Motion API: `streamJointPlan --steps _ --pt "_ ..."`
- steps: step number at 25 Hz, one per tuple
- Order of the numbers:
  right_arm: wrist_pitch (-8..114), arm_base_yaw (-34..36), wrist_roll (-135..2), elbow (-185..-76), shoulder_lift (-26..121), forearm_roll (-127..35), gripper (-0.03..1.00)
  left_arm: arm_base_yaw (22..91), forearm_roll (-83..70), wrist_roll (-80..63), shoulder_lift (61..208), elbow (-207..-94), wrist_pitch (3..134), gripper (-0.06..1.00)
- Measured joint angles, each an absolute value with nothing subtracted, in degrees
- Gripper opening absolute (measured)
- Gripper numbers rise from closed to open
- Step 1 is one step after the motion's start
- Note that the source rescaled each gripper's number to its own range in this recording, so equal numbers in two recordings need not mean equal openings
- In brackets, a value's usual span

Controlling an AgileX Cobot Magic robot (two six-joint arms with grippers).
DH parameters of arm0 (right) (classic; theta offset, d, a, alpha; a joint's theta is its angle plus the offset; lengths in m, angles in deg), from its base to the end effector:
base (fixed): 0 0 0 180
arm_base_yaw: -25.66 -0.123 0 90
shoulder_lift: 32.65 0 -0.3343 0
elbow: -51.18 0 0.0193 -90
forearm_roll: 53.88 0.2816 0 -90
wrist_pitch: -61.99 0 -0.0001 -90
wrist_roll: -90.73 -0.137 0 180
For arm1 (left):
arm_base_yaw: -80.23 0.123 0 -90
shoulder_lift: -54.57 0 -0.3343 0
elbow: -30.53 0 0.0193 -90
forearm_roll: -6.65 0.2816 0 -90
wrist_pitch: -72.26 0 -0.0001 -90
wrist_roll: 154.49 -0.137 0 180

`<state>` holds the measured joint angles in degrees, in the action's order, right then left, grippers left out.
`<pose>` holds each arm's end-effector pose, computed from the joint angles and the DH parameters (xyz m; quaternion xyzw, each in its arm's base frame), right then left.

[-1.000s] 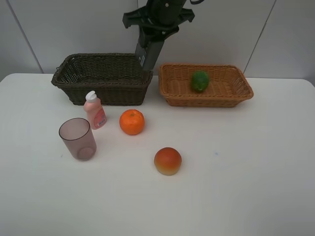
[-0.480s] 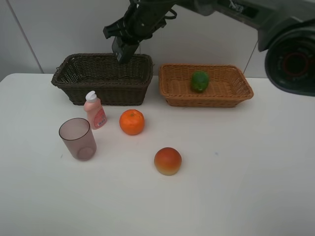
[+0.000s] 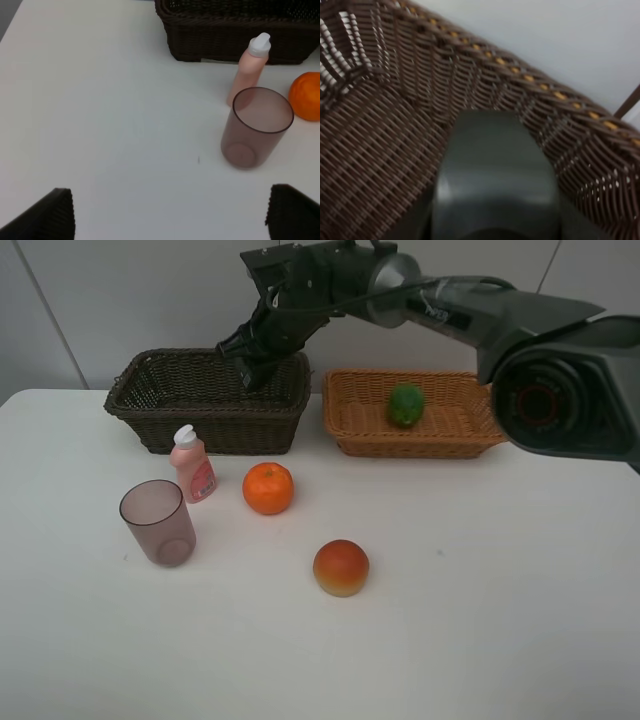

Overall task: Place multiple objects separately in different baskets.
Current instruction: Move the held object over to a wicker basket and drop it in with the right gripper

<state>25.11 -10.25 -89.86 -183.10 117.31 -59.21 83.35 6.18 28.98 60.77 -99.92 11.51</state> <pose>0.5491 0.3882 0.1893 -0.2992 0.8645 0.0874 0.3943 0.0122 -0.0003 0.2723 -0.0487 0.8489 -0.0057 0.5262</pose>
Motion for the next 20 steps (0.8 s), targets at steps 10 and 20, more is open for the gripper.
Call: streamJointPlan --steps 10,20 --pt "23.1 -10.3 -85.9 -183.1 118.3 -59.4 0.02 83.4 6.2 29.0 60.8 -99.9 11.5 0.99" --pt "21.8 -10.3 -86.1 -183.1 118.2 -58.9 0.69 83.4 6.2 29.0 60.8 -99.9 11.5 0.99"
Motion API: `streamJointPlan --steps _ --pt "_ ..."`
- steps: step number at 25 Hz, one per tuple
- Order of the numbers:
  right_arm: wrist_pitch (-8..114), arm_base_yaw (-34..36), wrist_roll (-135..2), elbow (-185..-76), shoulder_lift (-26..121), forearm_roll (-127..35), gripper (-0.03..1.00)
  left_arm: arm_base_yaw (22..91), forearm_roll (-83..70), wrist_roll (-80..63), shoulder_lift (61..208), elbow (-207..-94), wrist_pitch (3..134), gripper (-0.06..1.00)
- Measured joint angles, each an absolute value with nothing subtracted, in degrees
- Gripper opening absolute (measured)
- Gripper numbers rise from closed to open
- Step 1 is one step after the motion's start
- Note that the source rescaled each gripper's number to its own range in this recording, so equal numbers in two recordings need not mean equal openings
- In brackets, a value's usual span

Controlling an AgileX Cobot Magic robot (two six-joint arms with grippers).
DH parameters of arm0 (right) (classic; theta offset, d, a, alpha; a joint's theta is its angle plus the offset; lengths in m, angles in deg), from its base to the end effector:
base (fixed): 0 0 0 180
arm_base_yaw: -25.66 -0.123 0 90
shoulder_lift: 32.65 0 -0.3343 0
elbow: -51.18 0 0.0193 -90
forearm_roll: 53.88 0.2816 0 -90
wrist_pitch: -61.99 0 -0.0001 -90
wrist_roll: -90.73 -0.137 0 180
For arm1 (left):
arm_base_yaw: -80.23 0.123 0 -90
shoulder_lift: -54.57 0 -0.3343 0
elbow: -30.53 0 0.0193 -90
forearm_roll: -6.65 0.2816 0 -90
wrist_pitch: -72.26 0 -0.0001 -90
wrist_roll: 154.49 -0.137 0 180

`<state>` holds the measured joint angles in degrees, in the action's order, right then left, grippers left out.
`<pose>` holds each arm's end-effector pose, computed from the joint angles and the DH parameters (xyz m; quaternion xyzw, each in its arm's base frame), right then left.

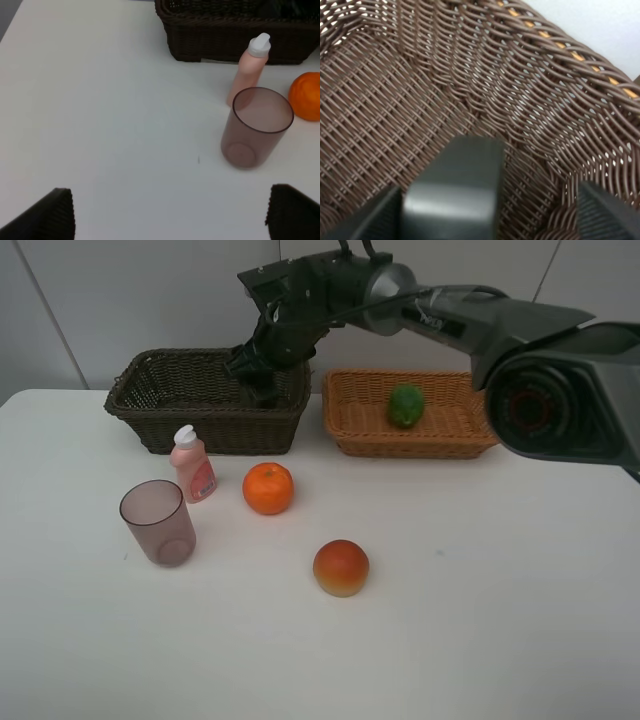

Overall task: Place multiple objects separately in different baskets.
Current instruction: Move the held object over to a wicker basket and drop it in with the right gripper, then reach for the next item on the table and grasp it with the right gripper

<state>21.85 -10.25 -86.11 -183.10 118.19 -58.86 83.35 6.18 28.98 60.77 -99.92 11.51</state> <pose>0.5454 0.3855 0.1734 -0.3299 0.8683 0.0672 0.3644 0.0122 -0.0003 0.2723 -0.0487 0.8489 -0.0057 0.5262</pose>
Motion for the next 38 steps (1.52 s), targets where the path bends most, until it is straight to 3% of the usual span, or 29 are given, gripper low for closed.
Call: streamJointPlan --steps 4,13,32,38 --pt "21.8 -10.3 -86.3 -183.1 118.2 -58.9 0.77 83.4 6.2 29.0 60.8 -99.9 11.5 0.99" --pt "19.5 -10.3 -88.6 -183.1 117.7 -58.9 0.77 83.4 6.2 29.0 60.8 -99.9 11.5 0.99" --pt "-5.9 -11.0 -84.7 -183.1 101.7 -61.9 0.77 83.4 6.2 29.0 60.8 -99.9 11.5 0.99" --pt "-7.7 -12.1 -82.4 -179.1 97.5 -61.8 0.77 83.4 6.2 29.0 60.8 -99.9 11.6 0.99"
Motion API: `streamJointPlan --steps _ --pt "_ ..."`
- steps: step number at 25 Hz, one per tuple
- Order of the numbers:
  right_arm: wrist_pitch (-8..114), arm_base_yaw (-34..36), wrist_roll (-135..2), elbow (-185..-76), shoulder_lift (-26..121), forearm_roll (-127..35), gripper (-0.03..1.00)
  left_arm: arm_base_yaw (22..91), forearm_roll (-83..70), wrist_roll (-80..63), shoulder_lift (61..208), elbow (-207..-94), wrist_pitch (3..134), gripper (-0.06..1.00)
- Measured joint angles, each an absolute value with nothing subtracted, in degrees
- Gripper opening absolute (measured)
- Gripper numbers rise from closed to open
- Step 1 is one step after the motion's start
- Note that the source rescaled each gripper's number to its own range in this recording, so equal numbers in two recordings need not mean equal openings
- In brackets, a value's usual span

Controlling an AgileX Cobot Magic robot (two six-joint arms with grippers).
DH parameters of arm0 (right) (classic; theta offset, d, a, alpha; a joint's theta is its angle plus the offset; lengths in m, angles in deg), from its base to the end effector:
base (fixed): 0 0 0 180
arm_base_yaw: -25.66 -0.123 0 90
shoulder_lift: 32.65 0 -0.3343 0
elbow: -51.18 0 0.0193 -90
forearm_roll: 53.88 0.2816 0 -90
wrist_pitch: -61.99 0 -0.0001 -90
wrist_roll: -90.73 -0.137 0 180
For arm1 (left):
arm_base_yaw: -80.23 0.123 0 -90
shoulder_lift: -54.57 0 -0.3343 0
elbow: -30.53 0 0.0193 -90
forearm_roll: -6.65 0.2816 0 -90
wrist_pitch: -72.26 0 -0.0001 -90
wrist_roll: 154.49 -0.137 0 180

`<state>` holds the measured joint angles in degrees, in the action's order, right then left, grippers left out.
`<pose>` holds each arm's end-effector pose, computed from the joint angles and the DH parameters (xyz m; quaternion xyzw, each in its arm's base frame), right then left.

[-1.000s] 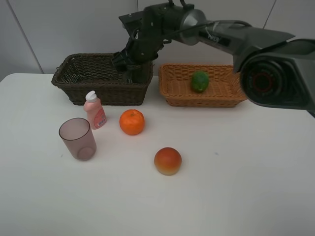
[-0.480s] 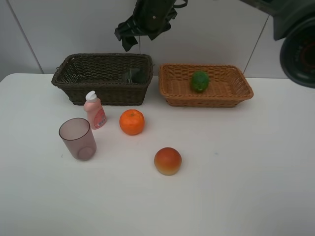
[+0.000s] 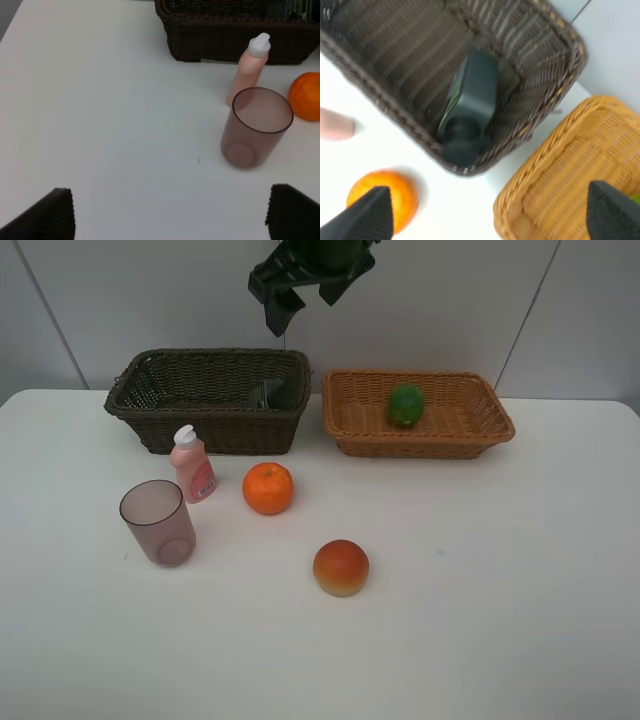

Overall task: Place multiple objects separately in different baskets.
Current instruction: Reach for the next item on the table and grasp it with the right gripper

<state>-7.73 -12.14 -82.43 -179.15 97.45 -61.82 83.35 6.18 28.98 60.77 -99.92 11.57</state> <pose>0.4520 0.3281 0.3308 -0.3711 0.8880 0.0036 0.2714 0.0122 -0.0003 0.2725 -0.0487 0.8487 -0.0057 0.5266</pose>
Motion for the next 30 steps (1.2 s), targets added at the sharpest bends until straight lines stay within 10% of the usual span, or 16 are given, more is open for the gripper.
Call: streamJointPlan --steps 30 --pt "0.8 -19.5 -83.5 -127.5 74.6 -57.3 0.82 83.4 6.2 29.0 60.8 -99.9 11.6 0.99"
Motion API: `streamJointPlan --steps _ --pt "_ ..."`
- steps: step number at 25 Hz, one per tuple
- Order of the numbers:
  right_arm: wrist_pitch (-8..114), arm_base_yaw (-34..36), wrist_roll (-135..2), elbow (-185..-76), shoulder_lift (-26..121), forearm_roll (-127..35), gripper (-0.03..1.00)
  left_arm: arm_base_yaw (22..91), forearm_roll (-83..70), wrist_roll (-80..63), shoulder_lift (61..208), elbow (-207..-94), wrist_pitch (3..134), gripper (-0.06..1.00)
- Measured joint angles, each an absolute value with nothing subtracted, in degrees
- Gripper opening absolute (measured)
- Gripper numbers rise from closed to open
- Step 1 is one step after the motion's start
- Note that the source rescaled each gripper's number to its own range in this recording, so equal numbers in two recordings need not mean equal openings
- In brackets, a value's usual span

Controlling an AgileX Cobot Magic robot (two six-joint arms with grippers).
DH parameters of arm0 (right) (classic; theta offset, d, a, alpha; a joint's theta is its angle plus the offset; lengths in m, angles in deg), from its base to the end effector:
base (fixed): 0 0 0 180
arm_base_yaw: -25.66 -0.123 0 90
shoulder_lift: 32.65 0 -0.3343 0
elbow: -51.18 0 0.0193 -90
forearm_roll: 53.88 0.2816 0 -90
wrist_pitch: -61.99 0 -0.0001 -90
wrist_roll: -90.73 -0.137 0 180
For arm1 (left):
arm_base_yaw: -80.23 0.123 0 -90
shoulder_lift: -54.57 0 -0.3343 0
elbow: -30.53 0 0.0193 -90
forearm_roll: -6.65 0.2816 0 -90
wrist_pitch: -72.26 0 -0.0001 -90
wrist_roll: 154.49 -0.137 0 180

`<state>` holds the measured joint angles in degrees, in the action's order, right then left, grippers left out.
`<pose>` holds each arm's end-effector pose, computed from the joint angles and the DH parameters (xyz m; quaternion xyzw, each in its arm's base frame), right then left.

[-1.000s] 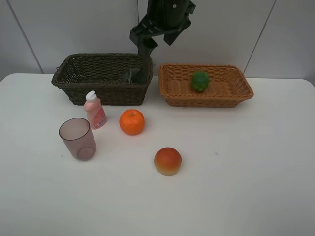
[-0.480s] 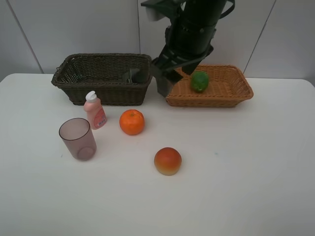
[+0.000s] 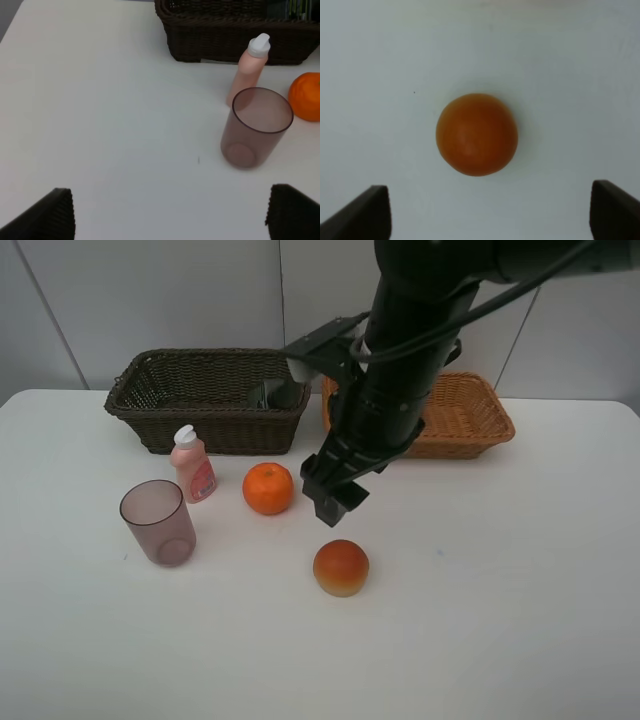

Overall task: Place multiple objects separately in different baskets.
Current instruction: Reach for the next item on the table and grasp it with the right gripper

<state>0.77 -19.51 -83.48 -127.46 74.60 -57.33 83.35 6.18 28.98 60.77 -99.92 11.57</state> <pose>0.2845 0.2760 0.2360 -0.4392 0.8936 0.0039 0.0927 0.0122 -0.0003 0.2725 -0.0487 0.8487 -0.0057 0.5266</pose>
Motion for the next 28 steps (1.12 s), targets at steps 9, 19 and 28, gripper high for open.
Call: streamJointPlan --steps 9,19,28 --pt "8.2 -19.6 -79.7 -120.8 76.7 -57.1 0.82 83.4 6.2 29.0 60.8 -99.9 11.6 0.99" --pt "9.5 -20.2 -65.0 -120.3 79.2 -53.9 0.82 83.4 6.2 29.0 60.8 -99.9 11.6 0.99" --pt "10.7 -20.2 -64.2 -120.3 83.2 -53.9 0.82 83.4 6.2 29.0 60.8 -99.9 11.6 0.99"
